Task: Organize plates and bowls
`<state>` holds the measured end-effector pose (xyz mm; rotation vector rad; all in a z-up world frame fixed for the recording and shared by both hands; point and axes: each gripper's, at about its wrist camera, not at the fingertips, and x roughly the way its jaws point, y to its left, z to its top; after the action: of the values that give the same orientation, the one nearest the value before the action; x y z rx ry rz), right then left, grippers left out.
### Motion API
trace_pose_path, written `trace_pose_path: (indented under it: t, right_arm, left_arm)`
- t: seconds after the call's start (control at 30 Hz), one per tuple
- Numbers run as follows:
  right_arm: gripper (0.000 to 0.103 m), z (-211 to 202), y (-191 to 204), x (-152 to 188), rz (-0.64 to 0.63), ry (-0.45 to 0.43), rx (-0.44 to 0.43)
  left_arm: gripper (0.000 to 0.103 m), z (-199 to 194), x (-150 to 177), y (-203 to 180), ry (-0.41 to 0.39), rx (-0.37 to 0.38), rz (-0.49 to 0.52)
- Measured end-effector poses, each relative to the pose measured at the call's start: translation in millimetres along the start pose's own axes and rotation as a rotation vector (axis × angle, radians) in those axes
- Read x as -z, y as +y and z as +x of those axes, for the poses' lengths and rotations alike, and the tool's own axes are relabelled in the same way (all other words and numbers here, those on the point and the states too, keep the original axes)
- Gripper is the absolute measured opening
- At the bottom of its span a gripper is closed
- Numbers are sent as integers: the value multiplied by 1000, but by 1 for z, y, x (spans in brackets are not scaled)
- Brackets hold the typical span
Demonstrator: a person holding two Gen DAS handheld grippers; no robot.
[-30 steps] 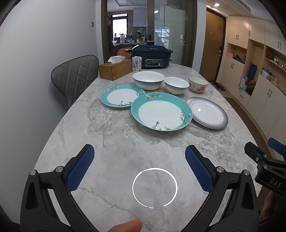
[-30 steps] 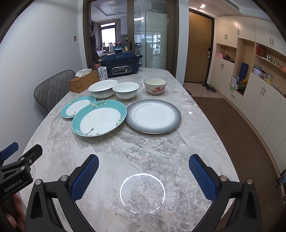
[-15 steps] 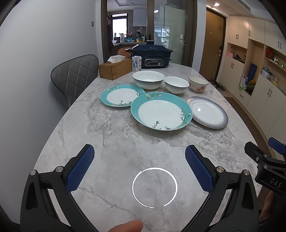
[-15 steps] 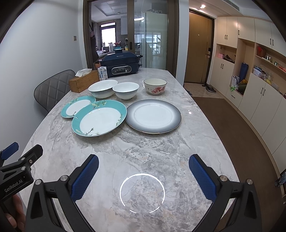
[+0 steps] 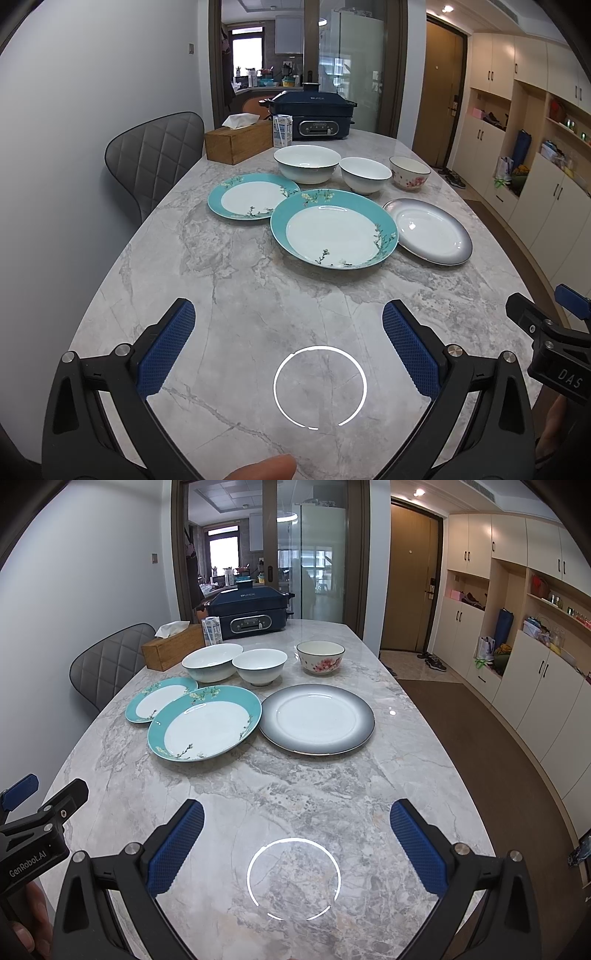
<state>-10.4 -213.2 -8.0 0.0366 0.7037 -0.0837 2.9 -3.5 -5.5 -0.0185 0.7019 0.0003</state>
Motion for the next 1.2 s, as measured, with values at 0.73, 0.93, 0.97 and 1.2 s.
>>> trace_pose_path:
  t: [0.73,0.93,0.97,1.2]
  right_arm:
    - [103,1,0,-1,-1,4,0]
    - [103,-3,5,-10,2,5,0]
    - [103,4,-1,-1,3,7,-1]
    - [103,30,-25,5,7,36,-13]
  left_arm:
    - [103,0,0,0,3,-1,0]
    - [103,16,12,1,14,17,2]
    - [103,19,13,0,20,26,4]
    - [103,56,18,-13,133,80,26]
